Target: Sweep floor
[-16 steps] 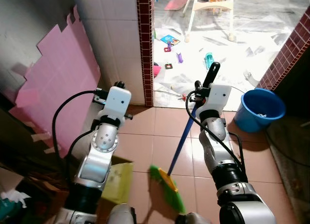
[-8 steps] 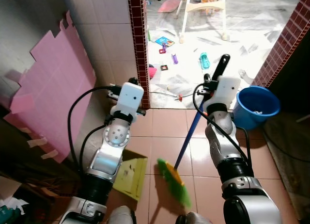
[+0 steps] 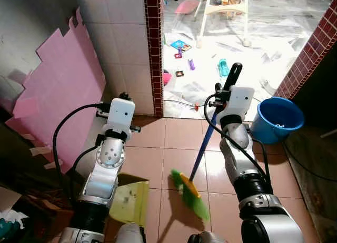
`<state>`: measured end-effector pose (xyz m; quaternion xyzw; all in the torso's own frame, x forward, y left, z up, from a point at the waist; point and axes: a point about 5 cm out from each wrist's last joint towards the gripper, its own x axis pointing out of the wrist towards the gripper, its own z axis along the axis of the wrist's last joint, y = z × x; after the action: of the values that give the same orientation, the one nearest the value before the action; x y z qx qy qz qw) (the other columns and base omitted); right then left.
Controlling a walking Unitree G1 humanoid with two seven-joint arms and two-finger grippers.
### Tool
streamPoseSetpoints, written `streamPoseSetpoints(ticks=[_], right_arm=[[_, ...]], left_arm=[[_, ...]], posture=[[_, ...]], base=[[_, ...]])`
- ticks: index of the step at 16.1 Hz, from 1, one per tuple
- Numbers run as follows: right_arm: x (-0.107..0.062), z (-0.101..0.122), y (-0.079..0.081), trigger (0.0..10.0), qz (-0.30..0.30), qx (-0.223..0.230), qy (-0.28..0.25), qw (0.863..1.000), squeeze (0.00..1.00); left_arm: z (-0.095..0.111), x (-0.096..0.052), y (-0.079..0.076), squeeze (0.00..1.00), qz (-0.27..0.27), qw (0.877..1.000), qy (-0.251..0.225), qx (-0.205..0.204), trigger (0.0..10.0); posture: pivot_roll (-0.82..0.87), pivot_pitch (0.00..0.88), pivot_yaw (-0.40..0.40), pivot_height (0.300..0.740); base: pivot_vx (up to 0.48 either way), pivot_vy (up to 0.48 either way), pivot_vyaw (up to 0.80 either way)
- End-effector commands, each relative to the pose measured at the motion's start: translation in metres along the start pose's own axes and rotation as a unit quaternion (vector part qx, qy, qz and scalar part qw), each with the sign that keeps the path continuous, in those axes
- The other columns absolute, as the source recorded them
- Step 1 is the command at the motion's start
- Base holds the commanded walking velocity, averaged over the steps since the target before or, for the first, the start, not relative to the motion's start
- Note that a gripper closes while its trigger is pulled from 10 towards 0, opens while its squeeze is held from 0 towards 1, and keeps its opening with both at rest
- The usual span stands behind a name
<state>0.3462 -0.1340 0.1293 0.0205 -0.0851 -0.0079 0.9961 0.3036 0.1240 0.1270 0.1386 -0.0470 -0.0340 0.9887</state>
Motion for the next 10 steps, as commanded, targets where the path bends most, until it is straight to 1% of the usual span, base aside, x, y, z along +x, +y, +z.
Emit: streamPoseSetpoints(ticks=[1,6,10], right_arm=[[-0.001,0.000,0.002,10.0,0.003,0.002,0.003,1.000,0.00],[-0.003,-0.002,0.005,10.0,0.012,0.001,0.012,1.000,0.00],[-0.001,0.000,0.013,10.0,0.027,0.005,0.013,1.000,0.00]], left_arm=[[0.019,0.003,0.000,0.00,-0.005,0.999,-0.042,0.001,10.0],[0.018,0.000,-0.006,0.00,-0.017,0.999,-0.038,-0.008,10.0],[0.018,0.000,-0.002,0.00,-0.010,0.999,-0.038,-0.007,10.0]], posture=[[0.02,0.000,-0.015,0.740],[0.02,0.000,-0.034,0.740],[0.02,0.000,-0.042,0.740]], base=[[0.000,-0.319,0.00],[0.000,-0.324,0.00],[0.000,-0.335,0.00]])
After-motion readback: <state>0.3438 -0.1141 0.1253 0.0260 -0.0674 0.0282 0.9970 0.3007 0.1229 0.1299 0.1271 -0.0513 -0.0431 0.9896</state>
